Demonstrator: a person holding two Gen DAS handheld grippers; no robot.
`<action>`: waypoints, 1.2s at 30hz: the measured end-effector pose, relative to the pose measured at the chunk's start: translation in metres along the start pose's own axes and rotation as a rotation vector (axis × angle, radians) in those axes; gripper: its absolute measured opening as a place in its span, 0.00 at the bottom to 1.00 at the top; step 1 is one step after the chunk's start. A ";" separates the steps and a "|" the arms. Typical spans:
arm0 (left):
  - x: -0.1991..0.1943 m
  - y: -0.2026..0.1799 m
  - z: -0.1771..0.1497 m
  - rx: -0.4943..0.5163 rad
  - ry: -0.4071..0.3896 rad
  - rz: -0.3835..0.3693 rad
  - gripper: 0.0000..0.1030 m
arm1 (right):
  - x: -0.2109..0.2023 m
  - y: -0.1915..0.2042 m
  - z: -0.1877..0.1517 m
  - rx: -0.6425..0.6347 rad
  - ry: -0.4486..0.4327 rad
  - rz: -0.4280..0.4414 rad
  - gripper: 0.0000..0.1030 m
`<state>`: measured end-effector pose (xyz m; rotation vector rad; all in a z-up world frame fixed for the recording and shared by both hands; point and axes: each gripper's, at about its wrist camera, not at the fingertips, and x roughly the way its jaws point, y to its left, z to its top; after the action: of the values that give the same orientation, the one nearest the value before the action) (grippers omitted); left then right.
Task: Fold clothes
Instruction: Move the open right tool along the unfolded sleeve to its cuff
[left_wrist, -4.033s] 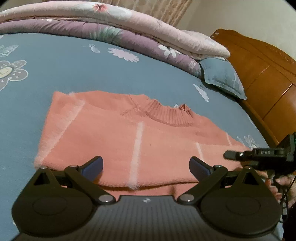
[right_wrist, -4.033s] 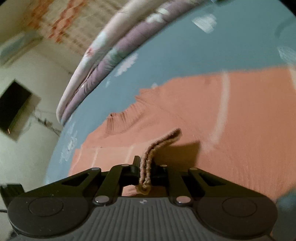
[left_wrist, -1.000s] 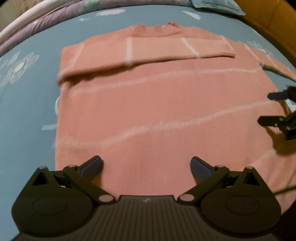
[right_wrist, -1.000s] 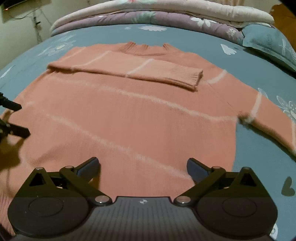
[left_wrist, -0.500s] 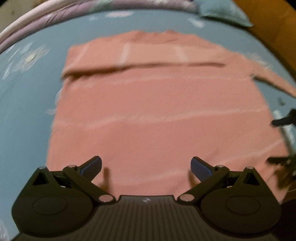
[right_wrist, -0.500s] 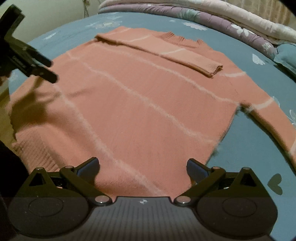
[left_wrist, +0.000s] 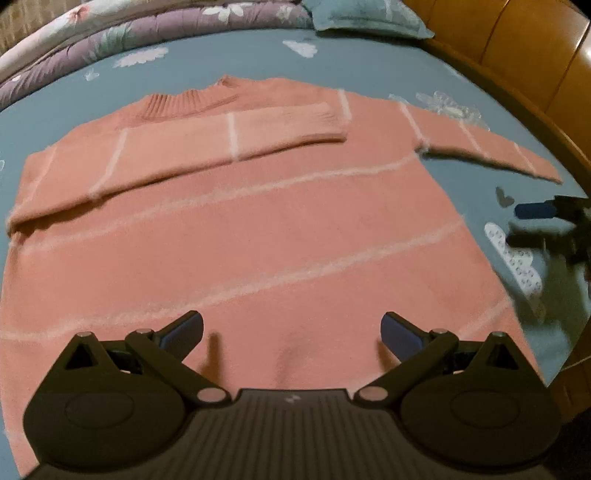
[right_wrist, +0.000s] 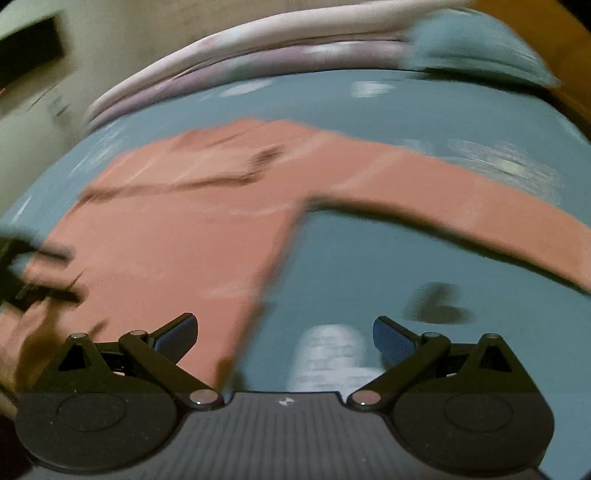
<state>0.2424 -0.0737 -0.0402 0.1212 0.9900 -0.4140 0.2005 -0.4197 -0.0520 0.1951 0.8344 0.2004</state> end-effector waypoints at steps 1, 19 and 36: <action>-0.002 -0.002 0.002 0.007 -0.015 -0.007 0.99 | -0.004 -0.017 0.001 0.067 -0.029 -0.021 1.00; -0.010 -0.032 0.030 0.142 -0.086 -0.062 0.99 | 0.001 -0.137 -0.013 0.574 -0.319 -0.117 1.00; -0.019 -0.038 0.040 0.174 -0.164 -0.114 0.99 | 0.038 -0.175 0.012 0.570 -0.540 -0.139 1.00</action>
<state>0.2498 -0.1150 0.0006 0.1857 0.8010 -0.6050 0.2513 -0.5794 -0.1147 0.6913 0.3443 -0.2232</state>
